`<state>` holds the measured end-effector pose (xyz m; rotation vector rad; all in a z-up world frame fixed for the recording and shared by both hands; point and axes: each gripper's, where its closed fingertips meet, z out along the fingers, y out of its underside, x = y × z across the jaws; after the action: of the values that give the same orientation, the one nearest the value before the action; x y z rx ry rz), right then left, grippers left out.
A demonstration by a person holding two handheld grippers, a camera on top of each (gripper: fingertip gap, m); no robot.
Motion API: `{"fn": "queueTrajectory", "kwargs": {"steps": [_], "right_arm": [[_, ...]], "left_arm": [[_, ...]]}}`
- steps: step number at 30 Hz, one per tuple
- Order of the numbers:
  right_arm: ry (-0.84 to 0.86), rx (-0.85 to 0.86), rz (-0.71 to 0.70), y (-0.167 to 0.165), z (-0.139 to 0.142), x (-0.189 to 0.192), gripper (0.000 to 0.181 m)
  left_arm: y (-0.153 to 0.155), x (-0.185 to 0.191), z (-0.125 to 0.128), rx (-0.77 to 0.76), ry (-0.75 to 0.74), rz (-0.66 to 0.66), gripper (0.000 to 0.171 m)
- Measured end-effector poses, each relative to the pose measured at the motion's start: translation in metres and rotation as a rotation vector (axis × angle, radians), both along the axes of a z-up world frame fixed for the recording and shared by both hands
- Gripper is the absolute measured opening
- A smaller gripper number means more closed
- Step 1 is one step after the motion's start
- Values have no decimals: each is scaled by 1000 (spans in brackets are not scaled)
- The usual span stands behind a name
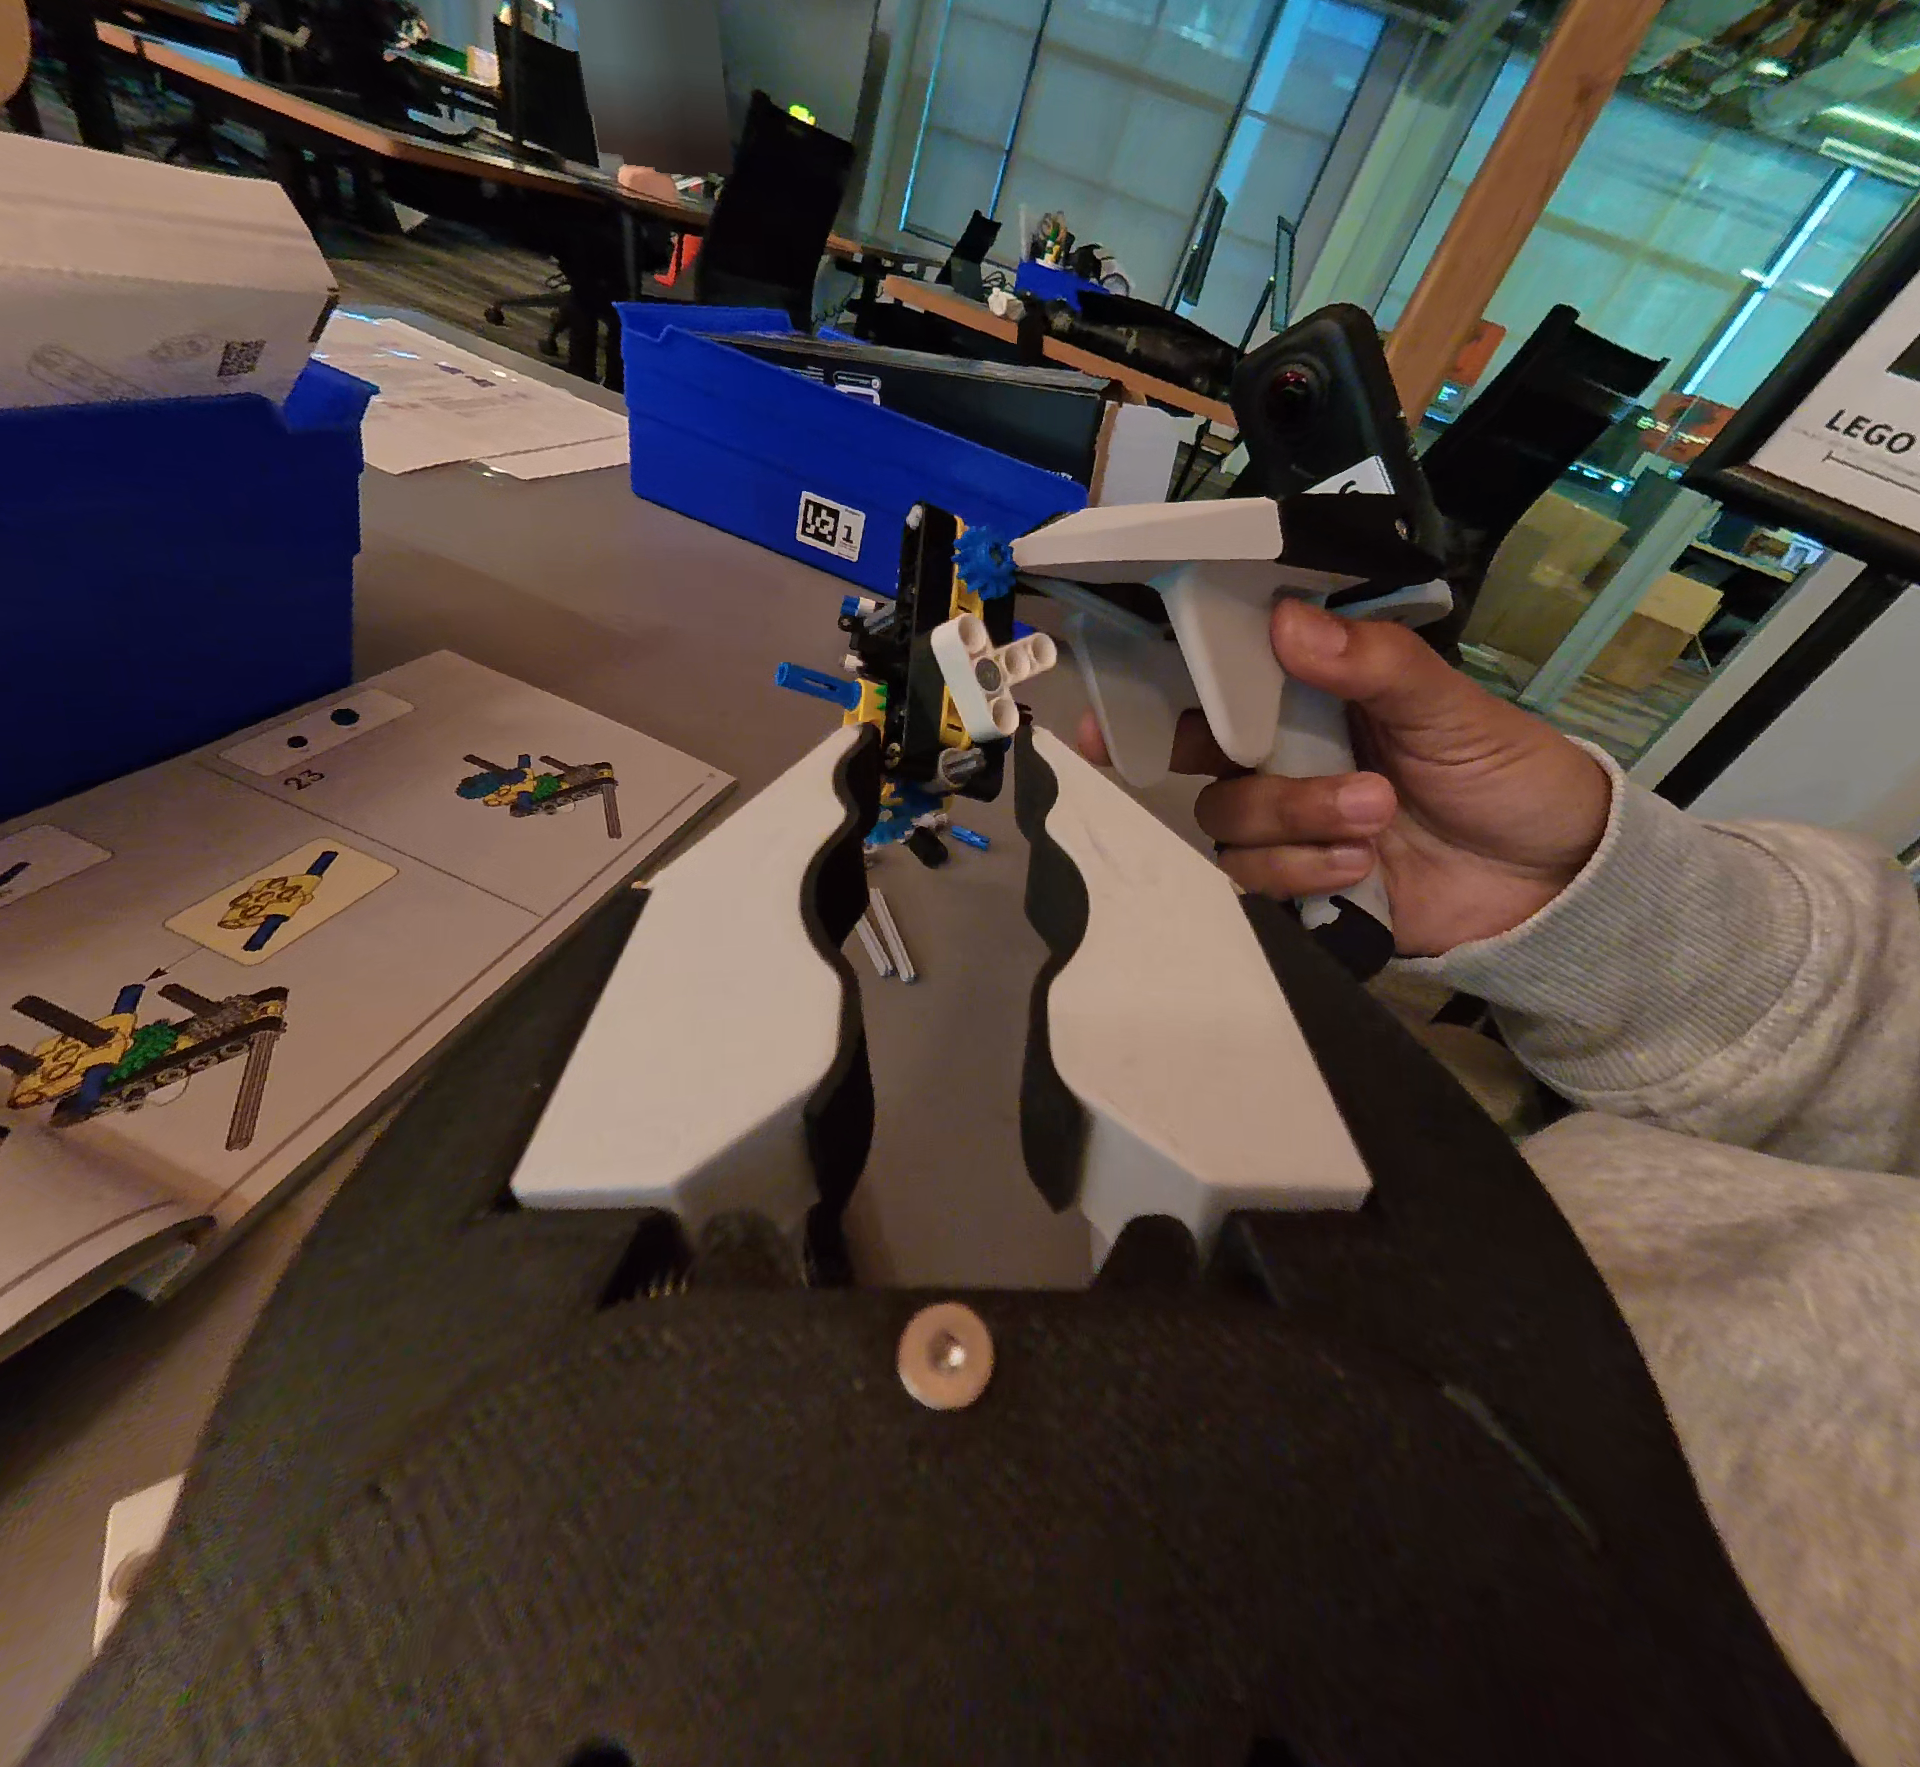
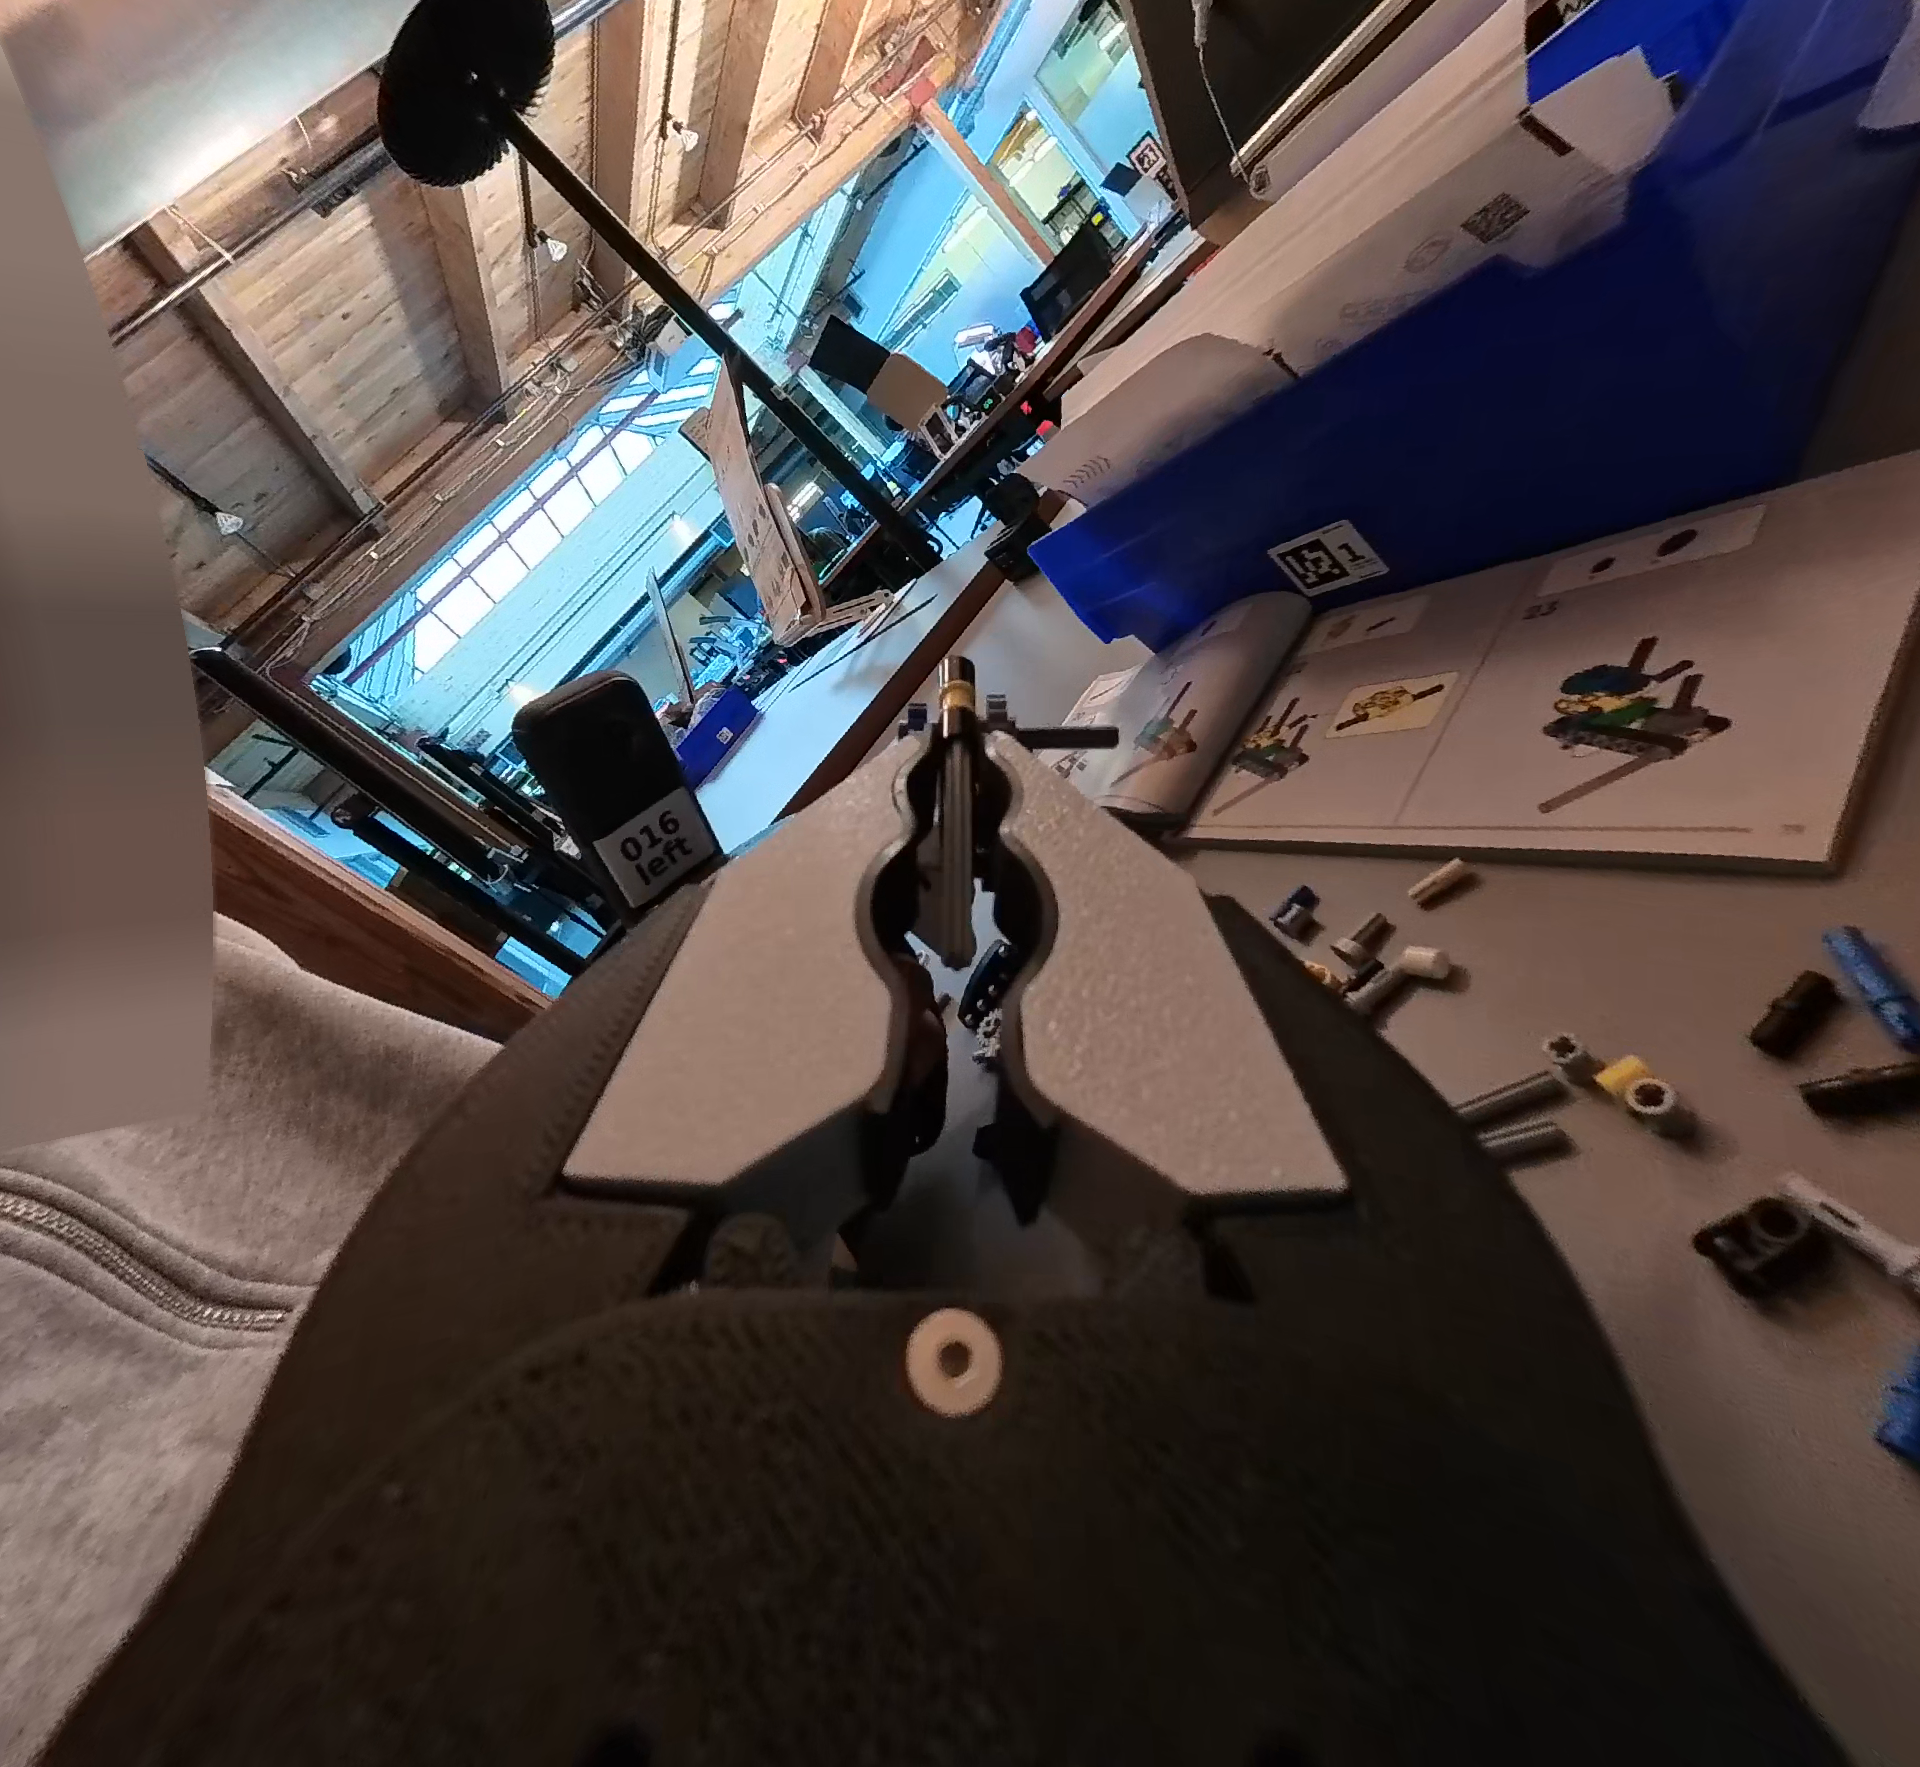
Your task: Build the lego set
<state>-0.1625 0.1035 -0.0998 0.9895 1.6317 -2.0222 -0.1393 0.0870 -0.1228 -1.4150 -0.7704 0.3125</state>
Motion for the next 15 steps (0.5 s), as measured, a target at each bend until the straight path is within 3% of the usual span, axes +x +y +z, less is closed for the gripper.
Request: {"fn": "queueTrajectory", "kwargs": {"steps": [15], "right_arm": [[2,-9,16,4,4,2,5]], "left_arm": [[3,6,6,74,-6,-63,21]]}}
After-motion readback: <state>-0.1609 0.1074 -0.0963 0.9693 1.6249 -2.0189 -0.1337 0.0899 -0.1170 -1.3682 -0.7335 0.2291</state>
